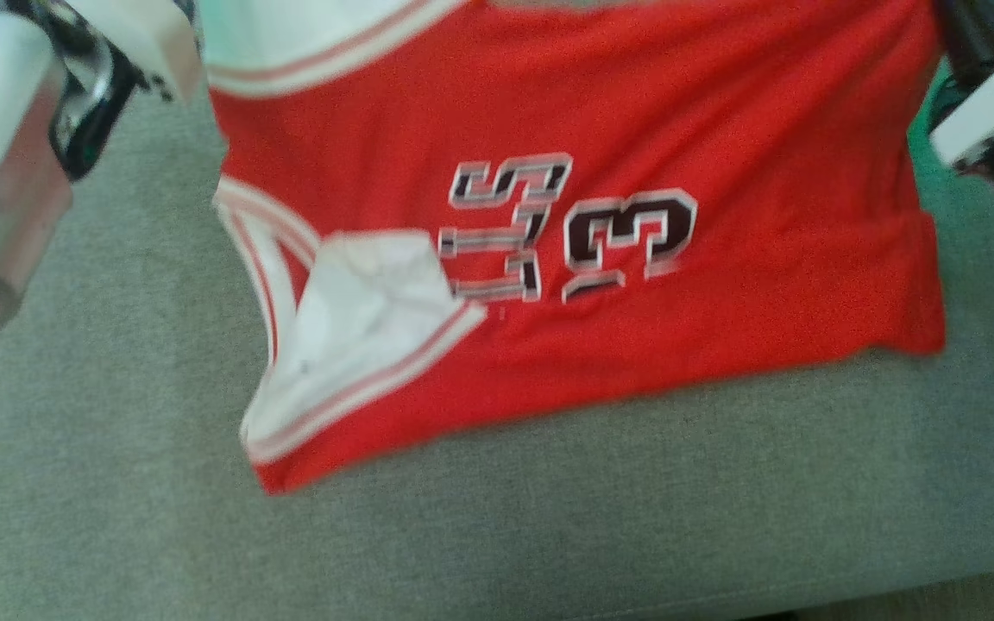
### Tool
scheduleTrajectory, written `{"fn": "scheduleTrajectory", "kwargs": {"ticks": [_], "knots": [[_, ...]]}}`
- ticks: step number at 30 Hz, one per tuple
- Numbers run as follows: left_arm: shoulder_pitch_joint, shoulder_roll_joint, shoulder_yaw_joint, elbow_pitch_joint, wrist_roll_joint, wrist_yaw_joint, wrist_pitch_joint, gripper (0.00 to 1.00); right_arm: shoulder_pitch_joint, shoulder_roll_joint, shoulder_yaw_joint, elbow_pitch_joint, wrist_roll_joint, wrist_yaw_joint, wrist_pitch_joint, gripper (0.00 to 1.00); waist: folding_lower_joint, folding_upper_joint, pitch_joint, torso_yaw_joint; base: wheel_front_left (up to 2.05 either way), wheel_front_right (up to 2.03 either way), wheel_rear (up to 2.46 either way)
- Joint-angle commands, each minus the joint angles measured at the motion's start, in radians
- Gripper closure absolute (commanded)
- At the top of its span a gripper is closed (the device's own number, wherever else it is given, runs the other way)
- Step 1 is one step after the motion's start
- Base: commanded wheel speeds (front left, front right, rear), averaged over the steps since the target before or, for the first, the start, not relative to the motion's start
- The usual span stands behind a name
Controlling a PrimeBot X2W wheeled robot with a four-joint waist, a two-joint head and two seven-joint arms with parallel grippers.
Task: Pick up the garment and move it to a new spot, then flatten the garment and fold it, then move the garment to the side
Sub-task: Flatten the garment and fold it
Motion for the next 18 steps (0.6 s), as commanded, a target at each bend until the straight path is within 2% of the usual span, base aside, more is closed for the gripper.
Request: {"fn": "scheduleTrajectory", "kwargs": {"ticks": [1,5,11,18], "knots": [[-0.067,0.025,0.052,-0.001,0.003,0.010,-0.035,1.00,-0.001,-0.039,0.003,-0.023,0.018,0.007,-0.015,1.00,-0.0001,0.0000,-0.007,0.008,0.00,0.00,0.00],[-0.047,0.006,0.060,0.007,-0.022,0.005,-0.067,1.00,0.026,-0.080,0.022,-0.048,0.048,0.007,-0.031,1.00,-0.0001,0.0000,-0.027,0.024,0.00,0.00,0.00],[0.016,0.010,0.057,-0.046,-0.041,0.002,-0.099,1.00,0.100,-0.130,0.040,-0.092,0.088,0.007,-0.062,1.00,-0.0001,0.0000,-0.063,0.056,0.00,0.00,0.00],[0.183,0.057,0.065,-0.188,-0.063,0.011,-0.117,1.00,0.234,-0.195,0.058,-0.142,0.131,0.007,-0.110,1.00,-0.0001,0.0000,-0.130,0.106,0.00,0.00,0.00]]}}
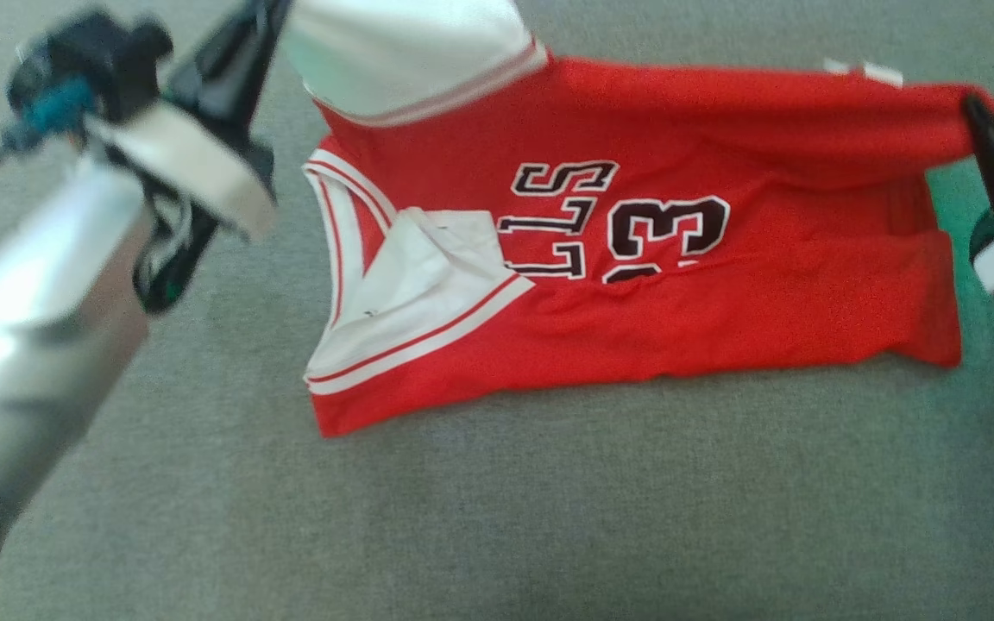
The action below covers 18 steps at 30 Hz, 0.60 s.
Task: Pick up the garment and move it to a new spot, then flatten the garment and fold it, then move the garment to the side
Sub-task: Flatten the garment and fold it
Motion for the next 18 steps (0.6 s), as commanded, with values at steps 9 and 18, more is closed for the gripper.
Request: {"fn": "scheduleTrajectory", "kwargs": {"ticks": [9,18], "knots": [[0.233,0.155,0.066,-0.305,-0.008,0.111,-0.013,1.00,0.190,-0.092,-0.005,-0.062,0.055,0.007,-0.050,1.00,0.0001,-0.0001,-0.093,0.058,0.00,0.00,0.00],[0.435,0.208,0.042,-0.486,-0.028,0.205,-0.013,1.00,0.302,-0.096,-0.041,-0.062,0.065,0.007,-0.070,1.00,0.0001,-0.0001,-0.097,0.080,0.00,0.00,0.00]]}}
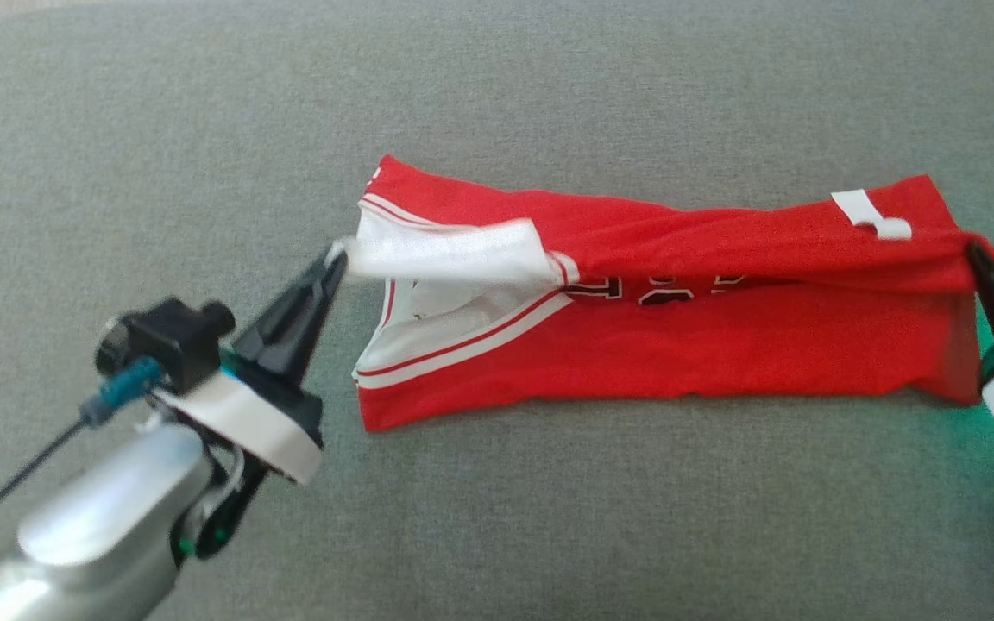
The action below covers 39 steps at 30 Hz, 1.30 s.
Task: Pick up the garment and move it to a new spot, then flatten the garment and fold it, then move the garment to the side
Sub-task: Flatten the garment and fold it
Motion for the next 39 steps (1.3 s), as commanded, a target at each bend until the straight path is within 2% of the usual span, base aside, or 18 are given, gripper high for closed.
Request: {"fn": "scheduleTrajectory", "kwargs": {"ticks": [1,3,4,5,6,7,8,13,19,20,24,26,27,30,39], "knots": [[-0.010,0.042,0.036,-0.032,-0.009,0.014,-0.009,1.00,0.040,-0.038,-0.010,-0.004,0.004,0.007,-0.017,1.00,0.0001,-0.0001,0.002,0.003,0.00,0.00,0.00],[0.016,0.033,0.033,-0.038,-0.012,0.024,-0.009,1.00,0.057,-0.029,-0.015,0.009,0.000,0.007,-0.018,0.98,0.0001,-0.0001,0.004,0.006,0.00,0.00,0.00],[0.027,0.026,0.031,-0.037,-0.011,0.027,-0.009,1.00,0.063,-0.023,-0.017,0.015,-0.003,0.007,-0.019,0.84,0.0001,-0.0001,0.004,0.008,0.00,0.00,0.00],[0.037,0.018,0.030,-0.033,-0.008,0.031,-0.009,0.89,0.069,-0.016,-0.019,0.020,-0.005,0.007,-0.019,0.67,0.0001,-0.0001,0.004,0.008,0.00,0.00,0.00],[0.047,0.008,0.035,-0.028,-0.005,0.037,-0.009,0.52,0.074,-0.006,-0.022,0.027,-0.005,0.007,-0.020,0.31,0.0001,-0.0001,0.002,0.008,0.00,0.00,0.00],[0.059,-0.004,0.042,-0.022,-0.001,0.043,-0.009,0.05,0.079,0.003,-0.024,0.032,-0.007,0.007,-0.020,0.00,0.0001,-0.0001,-0.001,0.007,0.00,0.00,0.00],[0.072,-0.017,0.050,-0.017,0.006,0.048,-0.009,0.00,0.084,0.015,-0.032,0.041,-0.009,0.007,-0.022,0.00,0.0001,-0.0001,-0.006,0.005,0.00,0.00,0.00],[0.177,-0.098,0.158,-0.015,0.093,0.120,-0.009,0.00,0.145,0.078,-0.093,0.065,-0.033,0.007,-0.030,0.00,0.0001,-0.0001,-0.050,-0.009,0.00,0.00,0.00],[0.394,-0.228,0.365,-0.074,0.282,0.234,-0.009,0.00,0.278,0.180,-0.266,0.058,-0.138,0.007,-0.031,0.00,0.0001,-0.0001,-0.119,-0.026,0.00,0.00,0.00],[0.394,-0.228,0.365,-0.074,0.282,0.234,-0.009,0.00,0.278,0.180,-0.266,0.058,-0.138,0.007,-0.031,0.00,0.0001,-0.0001,-0.119,-0.026,0.00,0.00,0.00],[0.536,-0.312,0.467,-0.129,0.424,0.280,-0.009,0.00,0.337,0.238,-0.368,0.067,-0.218,0.007,-0.032,0.00,0.0001,-0.0001,-0.155,-0.017,0.00,0.00,0.00],[0.586,-0.346,0.495,-0.154,0.495,0.287,-0.009,0.00,0.338,0.261,-0.422,0.089,-0.261,0.007,-0.032,0.00,0.0001,-0.0001,-0.165,0.000,0.00,0.00,0.00],[0.625,-0.380,0.515,-0.174,0.548,0.282,-0.009,0.00,0.328,0.282,-0.458,0.111,-0.296,0.007,-0.032,0.00,0.0001,-0.0001,-0.171,0.023,0.00,0.00,0.00],[0.657,-0.413,0.526,-0.187,0.622,0.264,-0.009,0.00,0.289,0.303,-0.496,0.157,-0.343,0.007,-0.029,0.00,0.0001,-0.0001,-0.172,0.054,0.00,0.00,0.00],[0.686,-0.490,0.560,-0.174,0.715,0.191,-0.009,0.00,0.106,0.369,-0.592,0.460,-0.479,0.007,0.060,0.00,0.0001,-0.0001,-0.155,0.110,0.00,0.00,0.00]]}}
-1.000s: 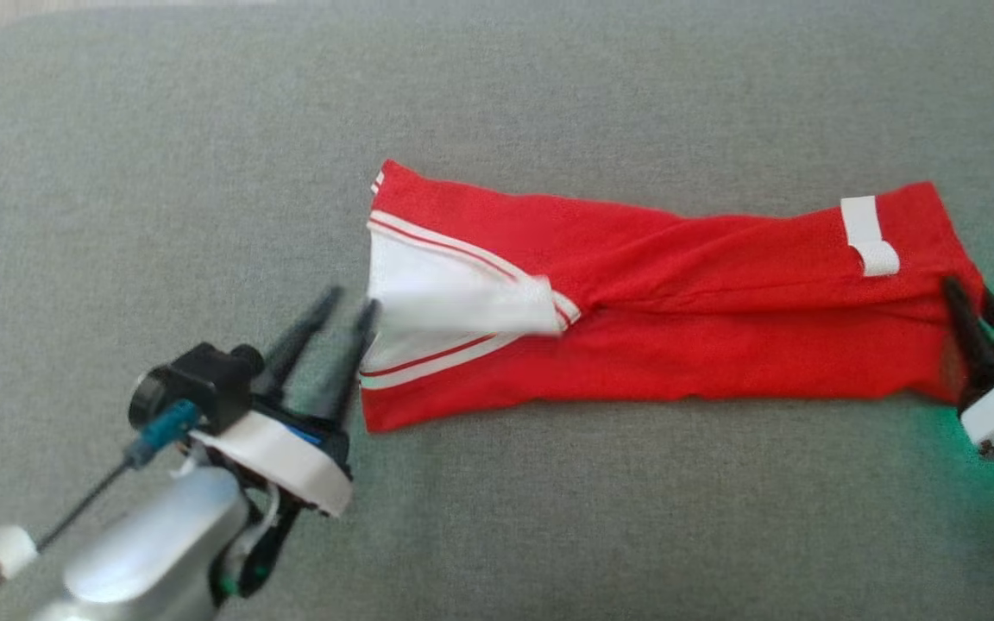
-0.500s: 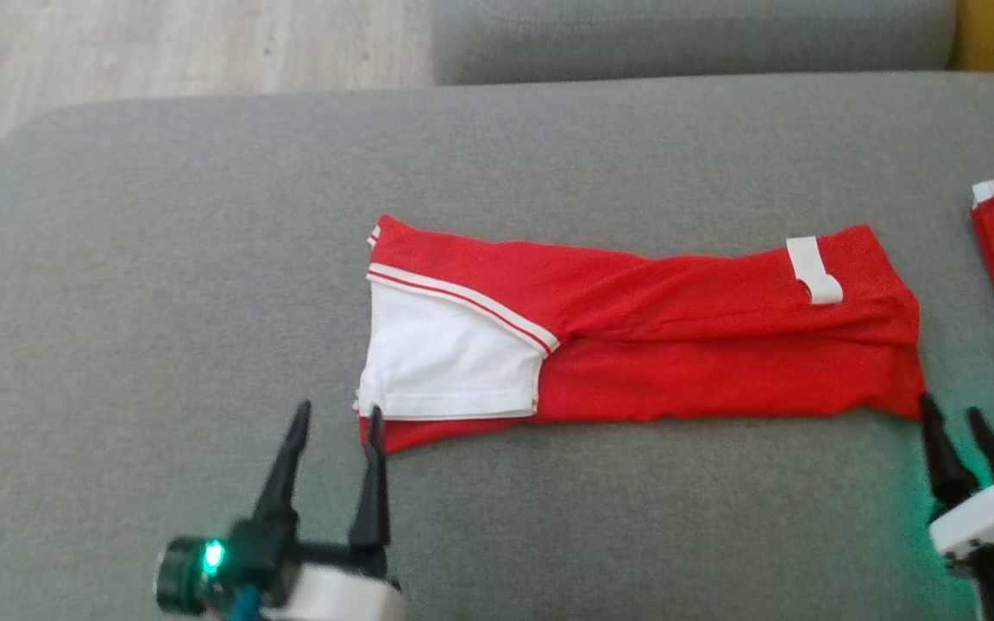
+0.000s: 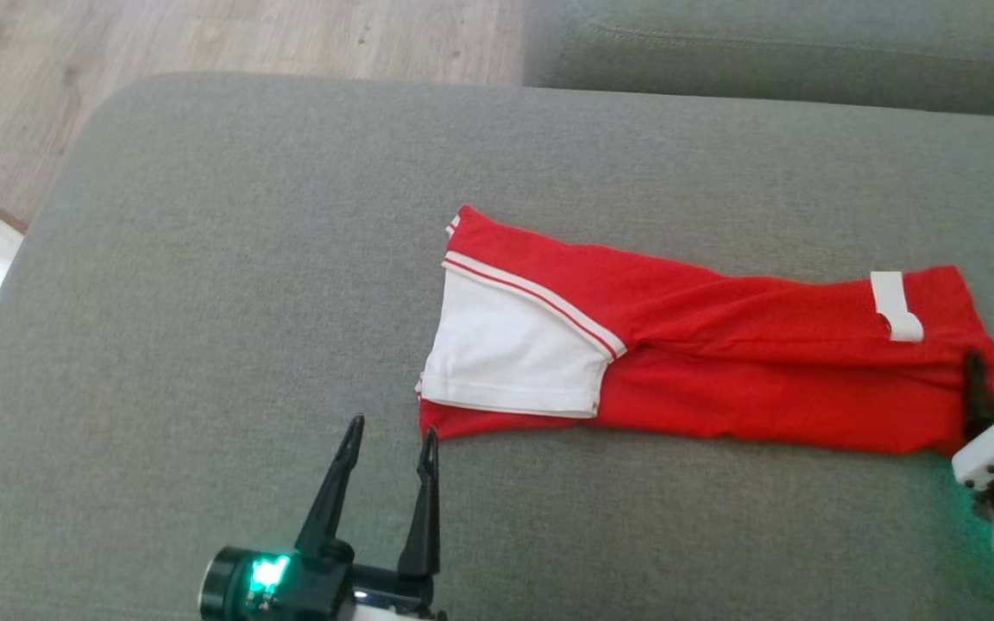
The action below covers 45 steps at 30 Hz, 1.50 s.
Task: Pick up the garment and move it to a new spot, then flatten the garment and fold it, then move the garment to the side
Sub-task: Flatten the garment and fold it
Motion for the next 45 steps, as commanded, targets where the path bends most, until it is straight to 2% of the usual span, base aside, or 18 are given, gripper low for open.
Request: {"fn": "scheduleTrajectory", "kwargs": {"ticks": [1,6,7,8,9,14,19,24,26,29,37,41,45], "knots": [[-0.015,-0.014,0.042,-0.022,0.020,-0.013,-0.009,0.00,-0.019,0.002,0.009,0.031,-0.021,0.007,0.019,0.00,0.0000,-0.0001,0.009,0.008,0.00,0.00,0.00],[-0.019,-0.037,0.071,-0.018,0.045,-0.041,-0.009,0.00,-0.034,0.062,0.005,0.117,-0.025,0.007,0.088,0.00,0.0000,-0.0001,0.025,0.005,0.00,0.00,0.00],[-0.020,-0.042,0.078,-0.019,0.049,-0.044,-0.009,0.00,-0.032,0.073,0.007,0.116,-0.020,0.007,0.096,0.31,0.0000,-0.0001,0.027,0.001,0.00,0.00,0.00],[-0.020,-0.046,0.084,-0.020,0.053,-0.048,-0.009,0.00,-0.028,0.083,0.011,0.106,-0.016,0.007,0.101,0.71,0.0000,-0.0001,0.029,-0.005,0.00,0.00,0.00],[-0.019,-0.050,0.088,-0.020,0.057,-0.053,-0.009,0.00,-0.023,0.092,0.015,0.093,-0.009,0.007,0.104,1.00,0.0000,-0.0001,0.030,-0.011,0.00,0.00,0.00],[-0.019,-0.065,0.106,-0.015,0.075,-0.073,-0.009,0.00,-0.002,0.079,0.021,0.026,0.001,0.007,0.060,1.00,0.0000,-0.0001,0.031,-0.044,0.00,0.00,0.00],[-0.019,-0.074,0.124,-0.010,0.089,-0.087,-0.009,0.00,-0.005,-0.001,0.008,-0.006,-0.012,0.007,0.031,1.00,0.0000,-0.0001,0.023,-0.079,0.00,0.00,0.00],[-0.017,-0.079,0.142,-0.007,0.098,-0.099,-0.009,0.00,-0.008,-0.109,-0.018,-0.051,-0.015,0.007,0.052,1.00,0.0000,-0.0001,0.013,-0.102,0.00,0.00,0.00],[-0.016,-0.080,0.144,-0.006,0.099,-0.102,-0.009,0.00,-0.007,-0.119,-0.023,-0.069,-0.011,0.007,0.063,1.00,0.0000,-0.0001,0.010,-0.104,0.00,0.00,0.00],[-0.010,-0.083,0.148,-0.002,0.102,-0.108,-0.009,0.00,0.005,-0.124,-0.035,-0.169,0.025,0.007,0.101,1.00,0.0000,-0.0001,-0.001,-0.108,0.00,0.00,0.00],[0.000,-0.088,0.144,0.010,0.097,-0.123,-0.009,0.00,0.107,-0.034,-0.068,-0.600,0.142,0.007,0.200,1.00,0.0000,-0.0001,-0.026,-0.081,0.00,0.00,0.00],[-0.002,-0.090,0.140,0.013,0.095,-0.126,-0.009,0.00,0.130,0.079,-0.063,-0.746,0.136,0.007,0.267,1.00,0.0000,-0.0001,-0.031,-0.046,0.00,0.00,0.00],[-0.005,-0.091,0.134,0.018,0.092,-0.133,-0.009,0.00,0.125,0.205,-0.040,-0.810,0.109,0.007,0.342,1.00,0.0000,-0.0001,-0.030,-0.004,0.00,0.00,0.00]]}}
